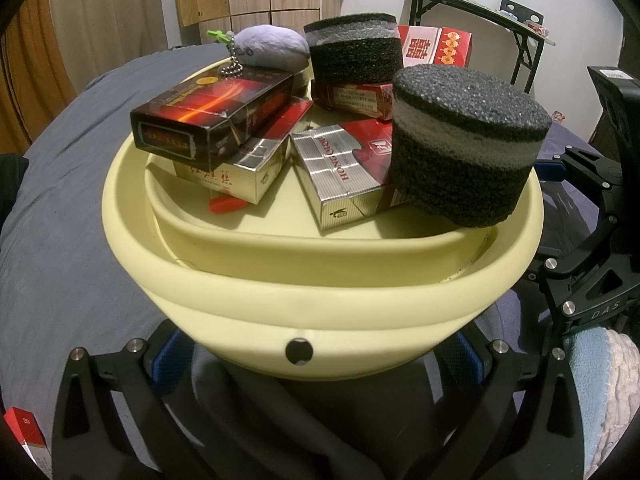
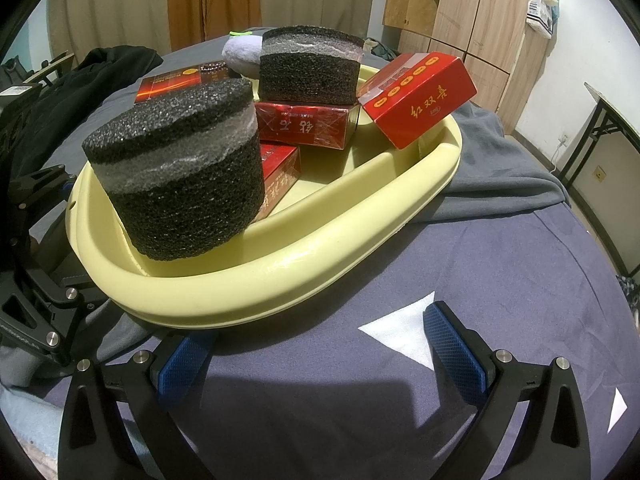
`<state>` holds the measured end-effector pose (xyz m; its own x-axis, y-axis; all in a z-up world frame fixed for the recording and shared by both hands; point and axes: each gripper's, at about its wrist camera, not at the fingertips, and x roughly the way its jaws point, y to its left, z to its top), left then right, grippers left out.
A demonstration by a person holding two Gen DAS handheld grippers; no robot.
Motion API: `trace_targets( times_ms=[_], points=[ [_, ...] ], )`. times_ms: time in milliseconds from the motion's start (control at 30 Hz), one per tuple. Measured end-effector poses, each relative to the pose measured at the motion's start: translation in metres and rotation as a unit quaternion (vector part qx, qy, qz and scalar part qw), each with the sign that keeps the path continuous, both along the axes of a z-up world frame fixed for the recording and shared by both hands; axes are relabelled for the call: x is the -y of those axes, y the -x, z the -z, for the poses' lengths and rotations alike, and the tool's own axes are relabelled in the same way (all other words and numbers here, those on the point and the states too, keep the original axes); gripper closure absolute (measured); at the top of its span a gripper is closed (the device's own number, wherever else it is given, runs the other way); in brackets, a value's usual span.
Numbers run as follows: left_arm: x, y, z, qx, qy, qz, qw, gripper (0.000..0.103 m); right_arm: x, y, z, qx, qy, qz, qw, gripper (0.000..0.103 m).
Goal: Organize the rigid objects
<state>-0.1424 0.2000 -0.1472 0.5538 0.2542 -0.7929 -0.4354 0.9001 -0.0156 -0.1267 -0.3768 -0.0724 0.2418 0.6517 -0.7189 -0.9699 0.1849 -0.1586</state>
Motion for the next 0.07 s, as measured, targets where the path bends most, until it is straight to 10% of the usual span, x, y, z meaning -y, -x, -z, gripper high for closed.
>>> trace_targets(
  times_ms=[67],
  points=[
    [0.0001,0.0000,0.0000,0.000,0.000,0.000,1.0000,0.000,0.0000,-0.0003,0.0001,0.000,0.000,0.000,1.000,0.000]
  ],
)
